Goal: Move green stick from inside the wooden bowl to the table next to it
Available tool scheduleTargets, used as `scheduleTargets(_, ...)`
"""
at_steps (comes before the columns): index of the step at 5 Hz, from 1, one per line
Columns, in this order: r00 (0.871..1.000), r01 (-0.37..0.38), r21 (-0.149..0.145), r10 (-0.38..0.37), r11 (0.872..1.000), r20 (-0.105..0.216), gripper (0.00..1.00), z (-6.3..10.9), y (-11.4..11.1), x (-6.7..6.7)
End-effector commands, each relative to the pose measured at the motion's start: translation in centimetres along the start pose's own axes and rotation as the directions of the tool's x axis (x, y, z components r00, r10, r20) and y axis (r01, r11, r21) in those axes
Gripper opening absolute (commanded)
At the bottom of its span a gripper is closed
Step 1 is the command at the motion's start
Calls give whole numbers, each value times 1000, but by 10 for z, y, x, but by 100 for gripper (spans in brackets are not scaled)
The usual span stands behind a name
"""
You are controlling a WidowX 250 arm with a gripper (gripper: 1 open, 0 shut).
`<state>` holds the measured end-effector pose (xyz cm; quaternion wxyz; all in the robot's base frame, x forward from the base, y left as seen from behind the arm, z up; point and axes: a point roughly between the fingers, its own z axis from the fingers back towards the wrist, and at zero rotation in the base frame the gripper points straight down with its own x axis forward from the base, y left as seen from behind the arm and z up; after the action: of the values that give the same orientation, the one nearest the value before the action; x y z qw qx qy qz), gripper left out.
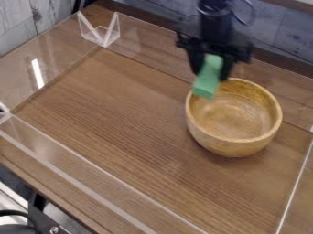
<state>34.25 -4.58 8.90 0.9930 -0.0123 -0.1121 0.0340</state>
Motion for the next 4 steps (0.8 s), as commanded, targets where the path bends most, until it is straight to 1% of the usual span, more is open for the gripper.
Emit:
scheduleTargets(1, 994, -60, 17, 58, 998, 90, 0, 24, 44, 20)
scheduleTargets(2, 992, -83, 25, 80, 996, 97, 0, 23, 62, 22)
scheduleTargets(3, 987, -117, 35, 113, 992, 114, 0, 27, 86, 27)
scheduleTargets(4, 990, -83, 10, 81, 997, 114, 0, 25, 58, 28)
